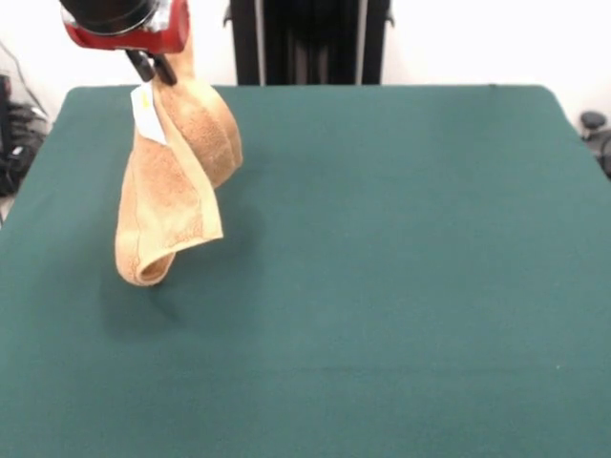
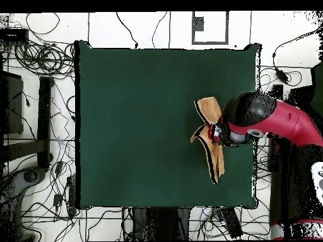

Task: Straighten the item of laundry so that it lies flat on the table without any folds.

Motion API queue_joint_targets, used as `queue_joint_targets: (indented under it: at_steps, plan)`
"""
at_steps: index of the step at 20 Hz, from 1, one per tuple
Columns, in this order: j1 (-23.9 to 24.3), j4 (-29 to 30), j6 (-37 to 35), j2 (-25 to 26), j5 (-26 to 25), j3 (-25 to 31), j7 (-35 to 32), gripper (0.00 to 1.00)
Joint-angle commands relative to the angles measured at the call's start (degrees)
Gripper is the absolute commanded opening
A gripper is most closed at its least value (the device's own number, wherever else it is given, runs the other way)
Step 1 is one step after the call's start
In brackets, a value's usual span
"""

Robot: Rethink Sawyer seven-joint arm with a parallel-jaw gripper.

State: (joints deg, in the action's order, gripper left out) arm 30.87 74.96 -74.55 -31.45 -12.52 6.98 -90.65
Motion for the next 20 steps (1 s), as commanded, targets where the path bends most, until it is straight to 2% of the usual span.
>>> queue_joint_targets:
  at_steps: [1,5,10,14,20]
  plan:
    - [-1.55,7.28,13.61,0.05,-2.32,6.47,4.76,0.0]
    - [-2.04,10.51,22.01,-0.18,-4.0,5.85,3.21,0.0]
    - [-3.49,12.78,29.24,0.58,-3.16,5.46,-2.11,0.0]
    - [-6.84,13.3,31.64,0.68,-1.97,3.75,-8.0,0.0]
    - [-12.89,13.15,31.76,0.98,2.66,1.16,-17.99,0.0]
